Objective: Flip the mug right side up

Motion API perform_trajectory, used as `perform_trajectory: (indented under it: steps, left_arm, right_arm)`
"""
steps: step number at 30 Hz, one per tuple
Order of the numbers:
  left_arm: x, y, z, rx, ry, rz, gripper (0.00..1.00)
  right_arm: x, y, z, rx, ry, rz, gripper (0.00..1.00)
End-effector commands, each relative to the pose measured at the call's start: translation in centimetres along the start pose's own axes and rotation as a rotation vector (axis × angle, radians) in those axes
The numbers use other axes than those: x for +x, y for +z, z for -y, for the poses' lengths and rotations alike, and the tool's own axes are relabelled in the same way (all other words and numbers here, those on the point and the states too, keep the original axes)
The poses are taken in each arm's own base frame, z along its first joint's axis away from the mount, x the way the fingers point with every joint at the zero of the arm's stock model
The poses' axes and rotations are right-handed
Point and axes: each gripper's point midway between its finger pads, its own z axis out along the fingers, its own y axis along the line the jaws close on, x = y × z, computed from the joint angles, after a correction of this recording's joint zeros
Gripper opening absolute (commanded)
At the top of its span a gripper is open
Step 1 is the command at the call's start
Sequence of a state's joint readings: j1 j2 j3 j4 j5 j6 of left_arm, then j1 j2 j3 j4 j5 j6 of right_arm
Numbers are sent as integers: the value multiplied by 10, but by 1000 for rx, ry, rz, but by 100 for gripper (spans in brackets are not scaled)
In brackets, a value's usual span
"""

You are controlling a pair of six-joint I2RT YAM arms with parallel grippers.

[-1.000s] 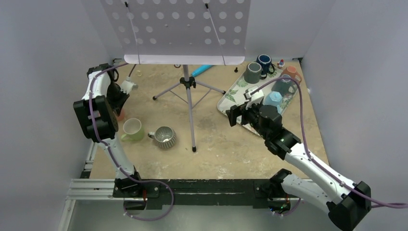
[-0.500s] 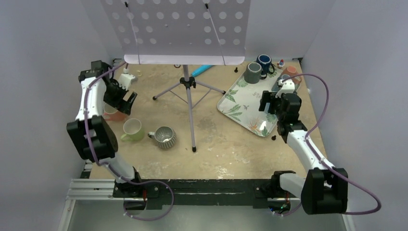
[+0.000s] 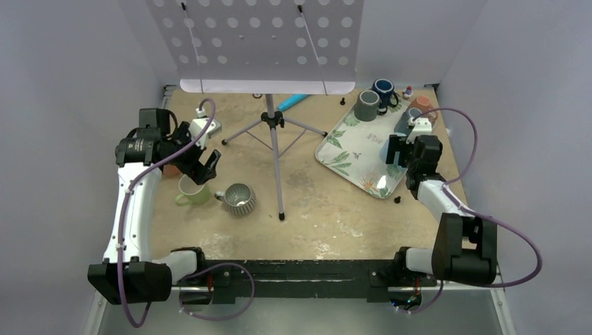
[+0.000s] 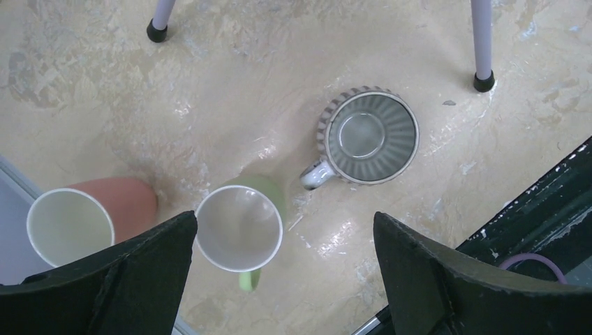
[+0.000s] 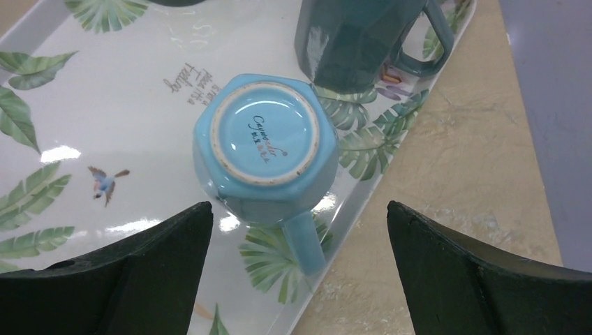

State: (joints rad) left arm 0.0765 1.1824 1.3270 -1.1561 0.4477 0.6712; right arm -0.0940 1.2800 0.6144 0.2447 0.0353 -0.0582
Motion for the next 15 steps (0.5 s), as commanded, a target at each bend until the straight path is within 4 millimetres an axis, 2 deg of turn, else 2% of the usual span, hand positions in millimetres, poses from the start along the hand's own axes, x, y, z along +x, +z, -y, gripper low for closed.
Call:
perform_trajectory:
  steps: [1, 5, 11, 13, 15]
  left_arm:
    - [-7, 0, 10, 23, -7, 71, 100]
    - [-4, -5, 14, 15, 5, 73, 100]
    - [-4, -9, 22, 23, 25, 98, 100]
    - [-3, -10, 24, 23, 29, 96, 100]
    - [-1, -12, 26, 25, 27, 94, 100]
  right_arm:
    - [1, 13, 7, -28, -8, 15, 97]
    - [14, 26, 4, -57, -16, -57, 94]
    - [14, 40, -5, -115, -32, -85, 86]
    - [14, 44, -10, -148, -43, -90, 75]
    - [18, 51, -12, -165, -47, -114, 46]
